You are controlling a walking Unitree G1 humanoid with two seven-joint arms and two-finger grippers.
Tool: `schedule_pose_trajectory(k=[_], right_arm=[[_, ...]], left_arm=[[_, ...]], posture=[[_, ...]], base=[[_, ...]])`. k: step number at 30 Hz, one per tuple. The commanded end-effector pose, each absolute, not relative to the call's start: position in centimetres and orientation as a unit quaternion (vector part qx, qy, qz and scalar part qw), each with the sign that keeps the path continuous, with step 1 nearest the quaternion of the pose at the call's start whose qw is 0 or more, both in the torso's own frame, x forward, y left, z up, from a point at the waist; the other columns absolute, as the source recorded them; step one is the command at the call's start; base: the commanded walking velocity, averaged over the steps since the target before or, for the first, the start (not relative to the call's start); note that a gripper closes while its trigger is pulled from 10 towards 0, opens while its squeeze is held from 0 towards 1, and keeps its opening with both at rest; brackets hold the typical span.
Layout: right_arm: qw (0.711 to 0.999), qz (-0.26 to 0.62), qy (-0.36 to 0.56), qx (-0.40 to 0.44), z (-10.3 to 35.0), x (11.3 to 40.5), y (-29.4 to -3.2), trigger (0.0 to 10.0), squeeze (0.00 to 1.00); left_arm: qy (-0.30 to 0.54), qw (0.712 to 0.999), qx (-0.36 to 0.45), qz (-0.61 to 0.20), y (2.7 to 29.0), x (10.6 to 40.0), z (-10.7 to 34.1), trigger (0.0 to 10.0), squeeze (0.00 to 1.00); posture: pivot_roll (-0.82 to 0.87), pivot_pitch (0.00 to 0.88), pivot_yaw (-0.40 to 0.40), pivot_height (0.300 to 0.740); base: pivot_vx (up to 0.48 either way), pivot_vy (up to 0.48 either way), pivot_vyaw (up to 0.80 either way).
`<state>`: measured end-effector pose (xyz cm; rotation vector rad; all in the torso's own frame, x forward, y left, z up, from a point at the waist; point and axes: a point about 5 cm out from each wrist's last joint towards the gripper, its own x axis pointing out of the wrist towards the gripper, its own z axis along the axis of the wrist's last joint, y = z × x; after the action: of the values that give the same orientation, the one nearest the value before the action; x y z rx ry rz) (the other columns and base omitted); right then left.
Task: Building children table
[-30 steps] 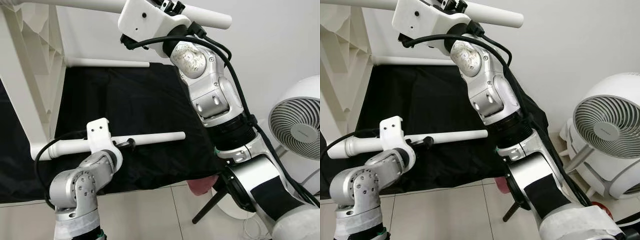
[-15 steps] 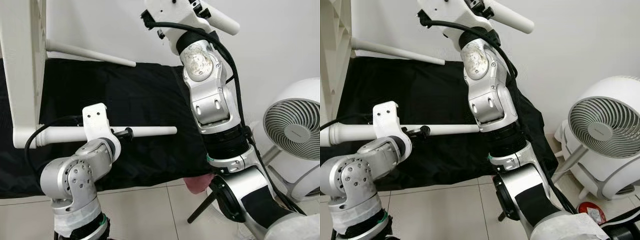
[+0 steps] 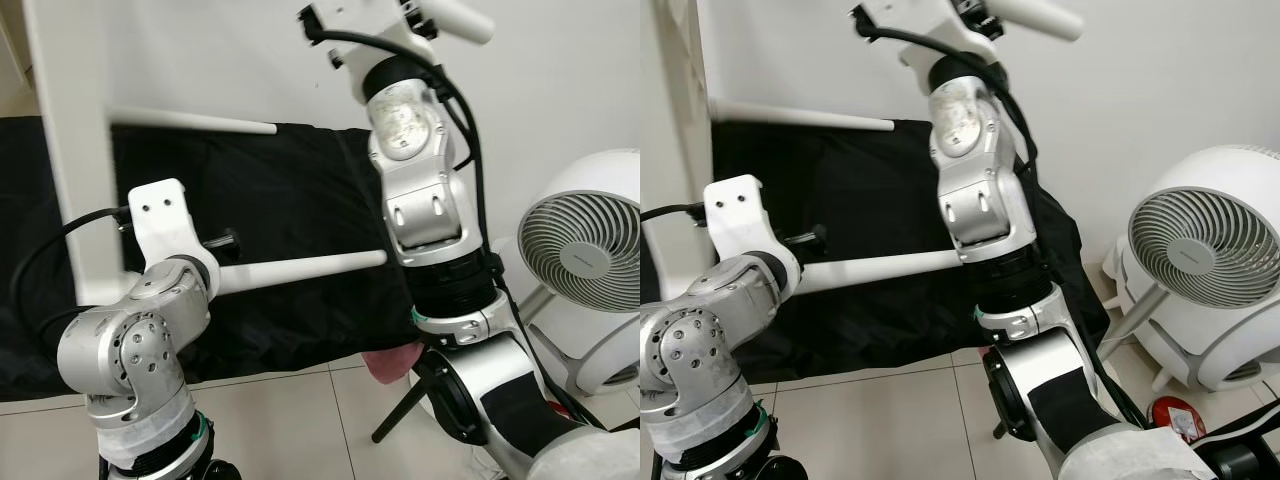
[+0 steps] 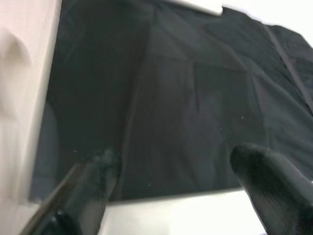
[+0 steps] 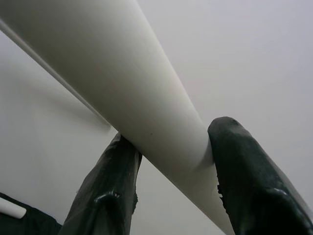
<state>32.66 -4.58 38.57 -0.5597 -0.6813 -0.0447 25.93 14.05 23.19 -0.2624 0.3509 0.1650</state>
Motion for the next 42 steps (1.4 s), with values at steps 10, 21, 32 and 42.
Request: schedule_pose_trajectory(k=[10, 21, 32, 42], right_arm=[[0.92, -0.046, -0.331, -0.205, 39.6, 32.7, -6.0, 0.0, 0.0], [0.902, 0.113, -0.278, -0.309, 33.7, 33.0, -2.0, 10.0, 0.0], [0.88, 0.185, -0.251, -0.358, 29.5, 31.7, -1.7, 10.0, 1.0], [0.877, 0.215, -0.251, -0.349, 27.3, 30.3, -3.3, 10.0, 0.25]], left_arm=[[0.265, 0.937, -0.214, 0.08, 12.7, 25.0, 20.5, 10.0, 1.0], [0.293, 0.947, -0.133, 0.001, 13.0, 25.9, 18.2, 10.0, 0.0], [0.305, 0.947, -0.095, -0.026, 13.8, 26.1, 16.9, 10.0, 0.0], [0.289, 0.954, -0.059, -0.048, 14.0, 26.0, 16.8, 10.0, 0.0]], posture=[[-0.06, 0.012, -0.057, 0.74], [-0.08, 0.056, -0.07, 0.74], [-0.09, 0.077, -0.067, 0.74], [-0.08, 0.076, -0.072, 0.74]], base=[[0.0, 0.0, 0.0], [0.0, 0.0, 0.0], [0.0, 0.0, 0.0], [0.0, 0.0, 0.0]])
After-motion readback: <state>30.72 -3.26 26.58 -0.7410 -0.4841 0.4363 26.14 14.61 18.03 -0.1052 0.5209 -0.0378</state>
